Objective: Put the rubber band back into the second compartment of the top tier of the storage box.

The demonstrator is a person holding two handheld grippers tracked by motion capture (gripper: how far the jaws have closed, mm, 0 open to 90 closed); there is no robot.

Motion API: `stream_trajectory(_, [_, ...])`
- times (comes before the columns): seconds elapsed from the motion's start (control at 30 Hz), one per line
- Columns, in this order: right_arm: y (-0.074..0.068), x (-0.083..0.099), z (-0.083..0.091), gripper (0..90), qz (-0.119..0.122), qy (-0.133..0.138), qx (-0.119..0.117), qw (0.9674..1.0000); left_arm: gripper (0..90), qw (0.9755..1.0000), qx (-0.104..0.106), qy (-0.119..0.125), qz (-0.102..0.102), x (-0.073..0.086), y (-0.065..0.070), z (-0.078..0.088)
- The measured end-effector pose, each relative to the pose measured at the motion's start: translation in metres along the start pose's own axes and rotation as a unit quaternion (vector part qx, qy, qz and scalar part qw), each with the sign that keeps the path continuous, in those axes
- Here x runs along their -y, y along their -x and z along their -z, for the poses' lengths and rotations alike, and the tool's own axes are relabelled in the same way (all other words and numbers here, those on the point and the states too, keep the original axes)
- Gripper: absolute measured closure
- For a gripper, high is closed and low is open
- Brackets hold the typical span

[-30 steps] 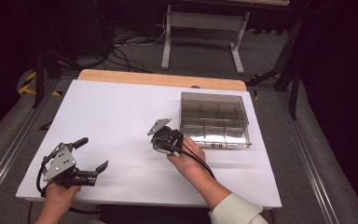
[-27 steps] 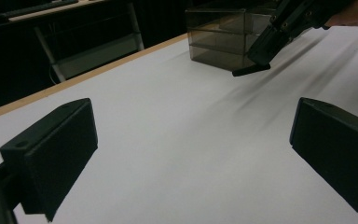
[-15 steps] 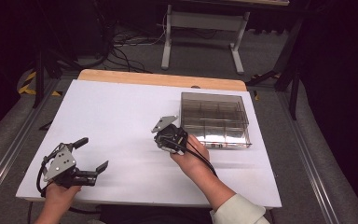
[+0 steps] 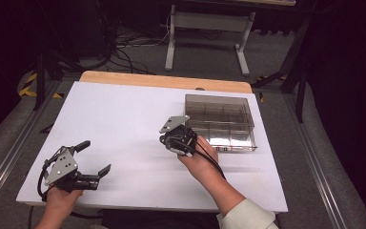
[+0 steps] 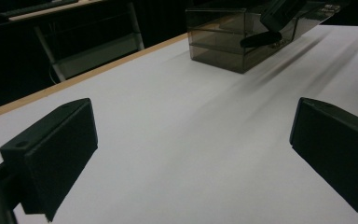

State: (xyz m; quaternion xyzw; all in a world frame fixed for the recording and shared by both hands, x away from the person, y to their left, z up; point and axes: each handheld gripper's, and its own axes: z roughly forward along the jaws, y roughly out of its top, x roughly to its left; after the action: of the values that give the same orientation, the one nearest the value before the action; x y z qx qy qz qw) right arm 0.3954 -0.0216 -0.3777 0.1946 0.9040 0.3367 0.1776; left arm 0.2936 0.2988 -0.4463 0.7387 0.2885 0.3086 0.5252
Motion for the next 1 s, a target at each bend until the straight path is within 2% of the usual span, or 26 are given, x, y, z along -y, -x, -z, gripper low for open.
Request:
stream_trajectory(0.77, [0.008,0.002,0.023,90.0,-0.005,0.023,0.0,0.9997,1.6,1.0,0.0,-0.001,0.0,0.0,0.0,0.0])
stream_trajectory(1.0, [0.012,0.004,0.035,90.0,-0.014,0.028,0.004,0.9995,1.6,1.0,0.0,0.0,0.0,0.0,0.0,0.0])
